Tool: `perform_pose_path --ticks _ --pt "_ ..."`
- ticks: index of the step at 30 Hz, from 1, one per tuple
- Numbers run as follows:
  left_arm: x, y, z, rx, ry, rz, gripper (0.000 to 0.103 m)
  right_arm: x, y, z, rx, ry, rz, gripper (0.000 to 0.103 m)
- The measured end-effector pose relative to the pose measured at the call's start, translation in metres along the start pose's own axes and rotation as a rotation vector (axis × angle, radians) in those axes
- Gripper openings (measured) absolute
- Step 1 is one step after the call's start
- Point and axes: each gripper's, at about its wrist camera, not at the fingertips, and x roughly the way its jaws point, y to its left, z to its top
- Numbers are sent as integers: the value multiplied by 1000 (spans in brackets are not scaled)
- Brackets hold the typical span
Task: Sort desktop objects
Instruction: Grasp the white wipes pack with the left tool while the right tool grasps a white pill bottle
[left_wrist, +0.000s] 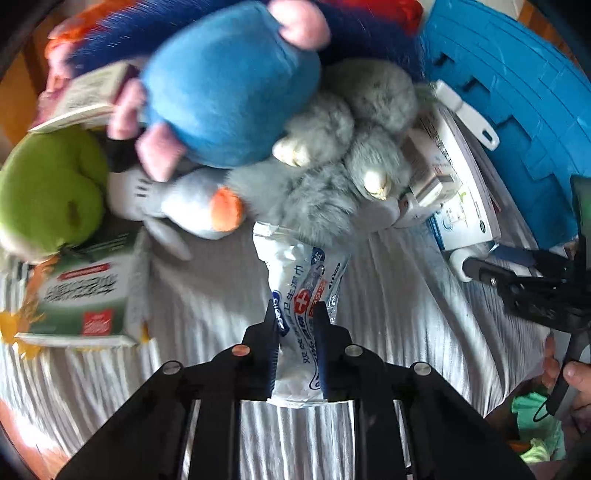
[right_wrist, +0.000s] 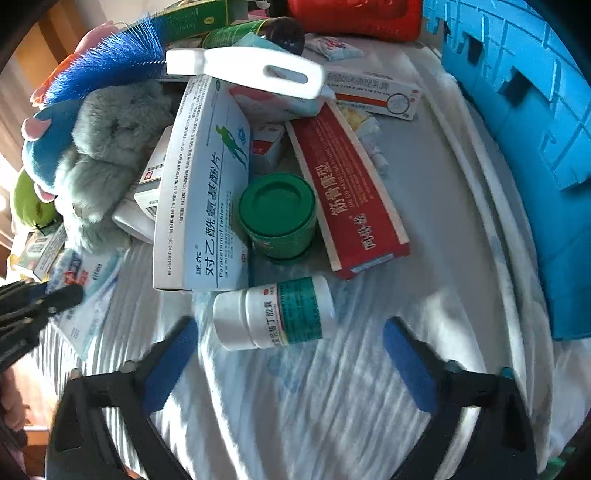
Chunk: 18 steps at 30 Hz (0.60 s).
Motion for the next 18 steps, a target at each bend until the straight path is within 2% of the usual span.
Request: perform_pose_path --ticks 4,8,10,12,15,18 --pt "-23 -2 -4 -7 -51 43 16 -6 5 -5 -37 14 3 60" --pt "-59 -9 -2 -5 -133 79 16 -40 7 -12 -63 -29 32 60" --pt "-74 -7 11 3 -182 92 16 -62 6 -12 -69 -72 45 60" --pt "-90 -22 22 13 -239 92 16 -91 5 -7 -82 -133 47 60" --pt "-114 -32 59 31 -311 82 16 -136 3 7 -96 -247 42 60" --pt "-135 -57 74 53 -372 80 16 -177 4 27 -107 -362 31 60"
